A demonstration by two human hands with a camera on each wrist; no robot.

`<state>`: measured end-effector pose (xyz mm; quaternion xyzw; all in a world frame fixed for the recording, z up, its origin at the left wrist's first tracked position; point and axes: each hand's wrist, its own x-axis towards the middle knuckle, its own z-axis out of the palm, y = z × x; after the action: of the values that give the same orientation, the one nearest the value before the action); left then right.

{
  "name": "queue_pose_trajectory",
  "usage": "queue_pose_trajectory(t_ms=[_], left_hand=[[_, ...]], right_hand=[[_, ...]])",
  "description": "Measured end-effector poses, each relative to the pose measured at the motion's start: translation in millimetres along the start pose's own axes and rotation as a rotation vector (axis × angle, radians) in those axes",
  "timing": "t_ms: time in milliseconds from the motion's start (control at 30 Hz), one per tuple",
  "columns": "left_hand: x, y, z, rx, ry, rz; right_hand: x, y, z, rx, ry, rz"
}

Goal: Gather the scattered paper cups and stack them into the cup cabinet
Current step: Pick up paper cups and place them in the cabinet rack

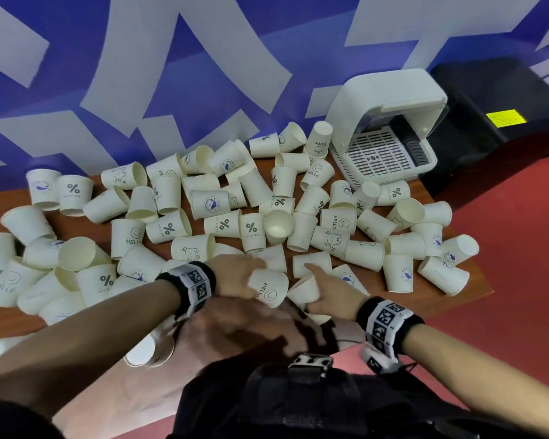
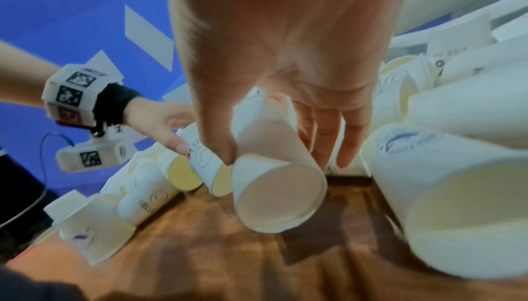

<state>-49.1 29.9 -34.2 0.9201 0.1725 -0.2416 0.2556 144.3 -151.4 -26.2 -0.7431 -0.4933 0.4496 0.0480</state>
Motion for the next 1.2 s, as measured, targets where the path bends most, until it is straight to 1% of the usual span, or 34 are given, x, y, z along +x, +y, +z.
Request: queue_pose_trajectory(t_ms=[100,167,333,400,533,700,833,967,1100,1200], left_hand=[[-3.5,0.4,-20.8,-0.085,0.063,-0.020],[-2.2,-0.2,-34.4,-0.132,0.128,-0.023],[12.2,-1.6,-65.3,-0.263,0.261,-0.039],[19.1,0.9,-73.7,-0.284,0.306,-0.058],[32.7,10.8,-87.9,-0.307,0.334,-0.094],[53.7,31.4,-112.6,-0.321,0.392,-0.114],[76.8,55.4,-130.9,-0.388,0.485,-0.177],[108.8,80.7,-143.2,-0.416,0.506,-0.242],[139.9,114.2,-156.9,-0.395,0.574,-0.239],[167.3,136.5,-167.2,-0.351,0.620,-0.221]], right_hand=[[-2.4,-6.6,-27.3,0.091,0.037,-0.014],[-1.1,-6.3,-43.1,0.157,0.068,0.014],[3.0,-0.3,-73.4,0.342,0.246,0.054],[3.9,6.9,-83.1,0.419,0.308,0.072],[7.6,27.0,-106.0,0.550,0.323,0.078],[14.6,47.9,-145.6,0.511,0.404,0.059],[21.3,70.3,-181.2,0.515,0.470,0.047],[21.5,100.6,-216.9,0.486,0.550,0.010],[17.9,130.6,-249.9,0.418,0.561,-0.034],[18.6,150.8,-274.8,0.408,0.582,-0.014]])
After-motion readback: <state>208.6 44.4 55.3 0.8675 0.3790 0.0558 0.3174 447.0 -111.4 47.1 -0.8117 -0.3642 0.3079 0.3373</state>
